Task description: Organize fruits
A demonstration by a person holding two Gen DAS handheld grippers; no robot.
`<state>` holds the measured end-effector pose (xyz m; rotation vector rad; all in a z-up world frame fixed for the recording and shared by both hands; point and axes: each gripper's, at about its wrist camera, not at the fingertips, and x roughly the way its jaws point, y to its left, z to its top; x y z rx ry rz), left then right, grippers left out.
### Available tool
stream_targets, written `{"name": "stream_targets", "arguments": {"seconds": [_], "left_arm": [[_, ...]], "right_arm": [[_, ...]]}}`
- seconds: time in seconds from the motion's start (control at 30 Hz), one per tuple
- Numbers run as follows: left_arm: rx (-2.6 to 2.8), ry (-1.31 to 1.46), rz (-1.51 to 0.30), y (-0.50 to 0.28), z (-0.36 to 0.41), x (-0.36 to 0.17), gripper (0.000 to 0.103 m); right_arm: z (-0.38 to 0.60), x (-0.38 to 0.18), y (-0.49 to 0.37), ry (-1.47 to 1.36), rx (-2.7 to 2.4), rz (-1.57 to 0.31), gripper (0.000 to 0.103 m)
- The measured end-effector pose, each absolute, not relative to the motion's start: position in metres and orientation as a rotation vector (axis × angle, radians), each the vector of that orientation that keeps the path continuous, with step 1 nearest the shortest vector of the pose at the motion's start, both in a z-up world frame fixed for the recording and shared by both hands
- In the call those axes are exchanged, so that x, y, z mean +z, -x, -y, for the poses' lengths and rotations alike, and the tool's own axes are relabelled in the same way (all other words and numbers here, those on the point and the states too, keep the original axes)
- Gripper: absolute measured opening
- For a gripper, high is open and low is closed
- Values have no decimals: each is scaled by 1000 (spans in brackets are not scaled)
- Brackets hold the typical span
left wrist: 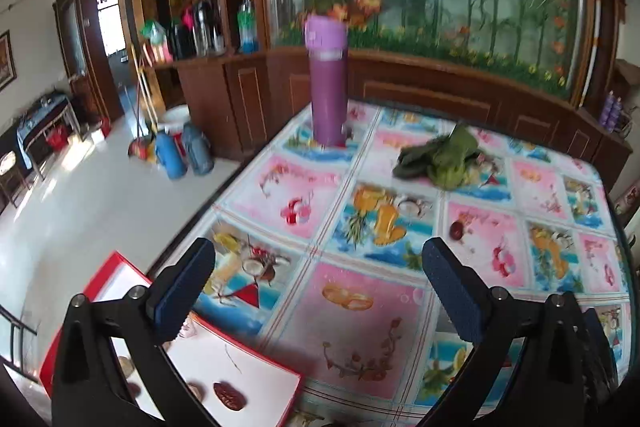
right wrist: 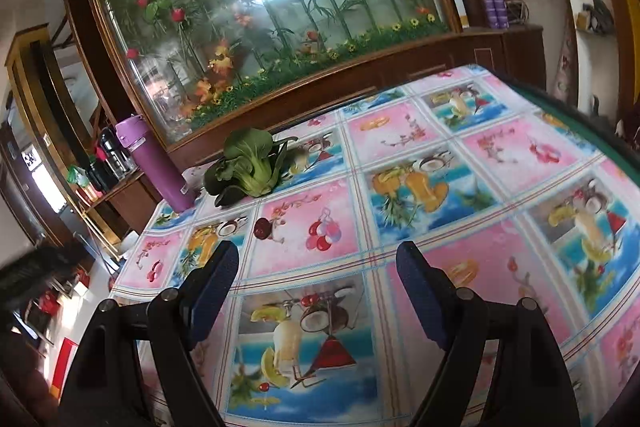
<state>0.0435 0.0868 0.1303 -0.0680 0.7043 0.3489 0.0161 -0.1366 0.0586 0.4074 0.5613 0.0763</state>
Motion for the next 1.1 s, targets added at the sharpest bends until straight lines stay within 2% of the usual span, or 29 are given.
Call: {"name": "stream_targets", "arguments": {"seconds": [0.1, 0.23, 0.43, 0.67, 0.93, 1.1], "left_arm": [[382, 48, -795, -49, -92, 113, 103], [434, 2, -839, -38, -100, 112, 103], [481, -82, -751, -31, -107, 124, 103], [435, 19, -734, -9, -114, 120, 103], [430, 79, -655, 130, -134, 143, 103], [425, 9, -625, 217, -152, 167, 103]], "right_arm": [[130, 60, -11, -393, 104, -562, 81], [114, 67, -4, -309, 124, -472, 81], [92, 68, 5, -240, 198, -449, 81], [87, 84, 20, -196, 197, -377, 81], [84, 117, 58, -184, 147, -243, 81], [90, 146, 155, -305, 191, -262, 82]]}}
